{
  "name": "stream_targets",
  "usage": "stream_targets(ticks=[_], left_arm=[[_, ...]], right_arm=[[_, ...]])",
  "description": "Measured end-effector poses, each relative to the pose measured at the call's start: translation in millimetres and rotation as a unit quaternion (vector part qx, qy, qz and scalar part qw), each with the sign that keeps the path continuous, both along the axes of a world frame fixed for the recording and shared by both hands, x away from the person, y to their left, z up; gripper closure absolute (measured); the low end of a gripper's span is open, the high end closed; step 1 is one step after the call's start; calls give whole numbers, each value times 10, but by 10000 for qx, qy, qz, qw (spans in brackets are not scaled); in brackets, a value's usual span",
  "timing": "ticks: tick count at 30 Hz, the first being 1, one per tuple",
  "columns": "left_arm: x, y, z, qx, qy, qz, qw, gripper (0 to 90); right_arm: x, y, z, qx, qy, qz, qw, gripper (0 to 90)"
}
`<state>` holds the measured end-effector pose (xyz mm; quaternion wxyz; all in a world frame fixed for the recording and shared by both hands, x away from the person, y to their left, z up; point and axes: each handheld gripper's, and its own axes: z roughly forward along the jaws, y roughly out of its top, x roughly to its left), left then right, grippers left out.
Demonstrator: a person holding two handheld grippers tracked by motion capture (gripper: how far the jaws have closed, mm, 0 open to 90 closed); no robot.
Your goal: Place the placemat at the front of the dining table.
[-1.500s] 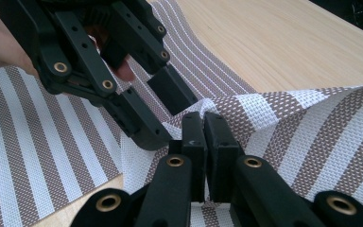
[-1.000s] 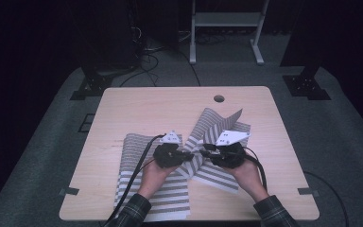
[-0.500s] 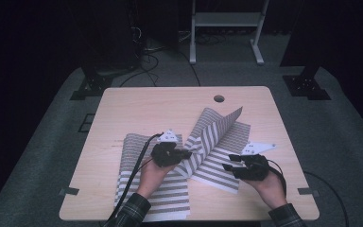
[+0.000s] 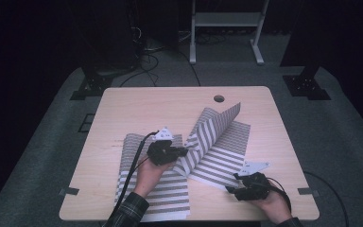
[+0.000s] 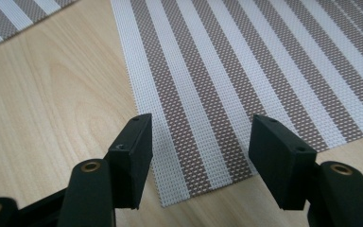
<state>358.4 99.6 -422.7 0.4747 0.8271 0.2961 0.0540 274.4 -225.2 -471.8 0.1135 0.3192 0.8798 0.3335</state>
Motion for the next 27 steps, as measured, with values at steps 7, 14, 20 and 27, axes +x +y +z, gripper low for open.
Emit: stream_targets(ticks=[7,14,20,27], left_arm=[[-15,184,95,-78,-140,211,9996,871],[-41,381,183,-111,-260,415,9987,871],[-59,566,242,-169,-350,639,9972,871],[-65,758,296,-253,-435,840,9952,871]], right_arm=[[11,-11,-6,-9,-64,60,10000,458],[52,-69,12,-52,-126,-63,9999,708],[72,-109,68,-92,-214,-105,9997,860],[107,-212,140,7,-345,-316,9989,869]])
